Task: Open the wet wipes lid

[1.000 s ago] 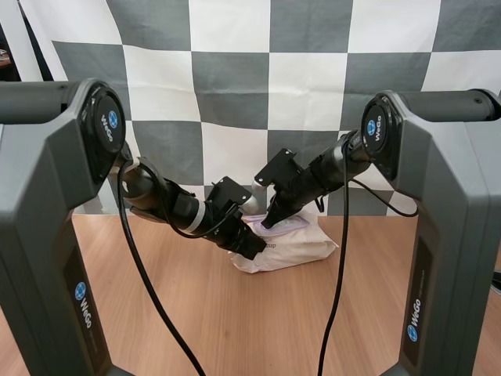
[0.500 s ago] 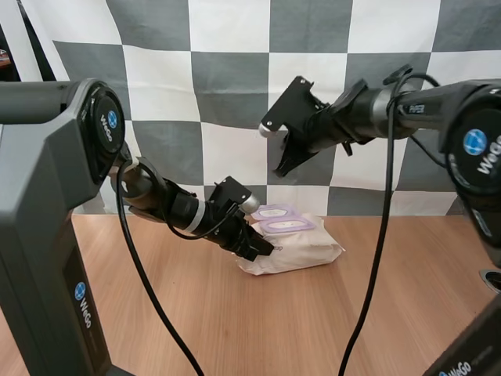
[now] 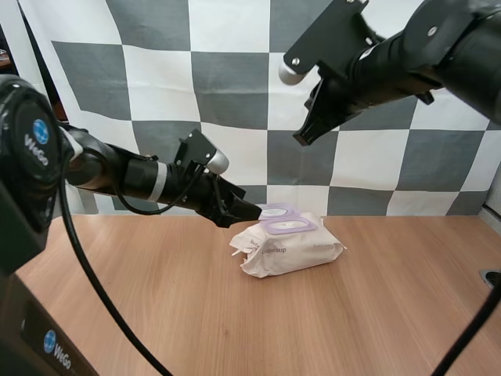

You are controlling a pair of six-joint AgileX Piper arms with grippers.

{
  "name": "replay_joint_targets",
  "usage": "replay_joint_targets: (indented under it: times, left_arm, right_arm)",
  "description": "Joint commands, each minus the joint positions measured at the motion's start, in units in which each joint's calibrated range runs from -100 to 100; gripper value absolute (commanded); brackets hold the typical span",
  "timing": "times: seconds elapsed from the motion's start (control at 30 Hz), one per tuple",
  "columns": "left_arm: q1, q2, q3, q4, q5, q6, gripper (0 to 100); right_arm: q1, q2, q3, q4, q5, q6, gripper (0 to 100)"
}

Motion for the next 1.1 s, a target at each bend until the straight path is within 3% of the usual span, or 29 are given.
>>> replay_joint_targets:
  times: [0.0, 0.13, 0.3, 0.4, 0.53, 0.67, 0.7, 0.77, 0.87, 1.07]
  left_arm:
    - [1.96, -15.75, 0.06, 1.1, 0.0, -1.13, 93]
    - [3.63, -27.81, 0.38, 2.95, 0.0, -3.42, 93]
    - [3.62, -43.05, 1.8, 2.89, 0.0, -4.54, 92]
    - [3.06, -50.86, 2.74, 2.43, 0.0, -7.06, 84]
    - [0.53, -59.64, 3.87, 2.77, 0.0, -11.0, 55]
    - [-2.5, -67.0, 4.15, 4.37, 0.0, -16.23, 7]
    - [-2.85, -68.06, 4.15, 5.31, 0.0, -17.04, 0]
    - [-3.61, -71.73, 4.15, 7.64, 0.0, -20.07, 0]
    - [-3.69, -77.46, 4.54, 11.52, 0.0, -25.34, 0]
    - [-3.69, -90.96, 13.53, 9.47, -46.46, -30.27, 0]
  right_arm:
    - [-0.02, -25.41, -0.07, 0.0, 0.08, 11.28, 0]
    - [-0.02, -26.58, -0.07, 0.0, 0.08, 15.25, 0]
    - [-0.02, -28.56, -0.07, 0.32, 0.08, 17.41, 0]
    - [-0.02, -29.66, -0.07, 0.36, -0.09, 17.68, 0]
    - [-0.02, -30.54, -0.07, 0.36, -0.09, 20.61, 0]
    - [-0.02, -31.09, -0.07, 0.36, -0.09, 23.79, 0]
    - [-0.02, -31.24, -0.07, 0.36, 0.11, 23.88, 0]
    - [-0.02, -31.67, -0.07, 0.36, 0.35, 23.88, 0]
    - [-0.02, -32.88, 1.19, 0.36, 0.35, 23.97, 0]
    - [-0.02, -38.09, 11.6, 0.11, -6.5, 24.18, 0]
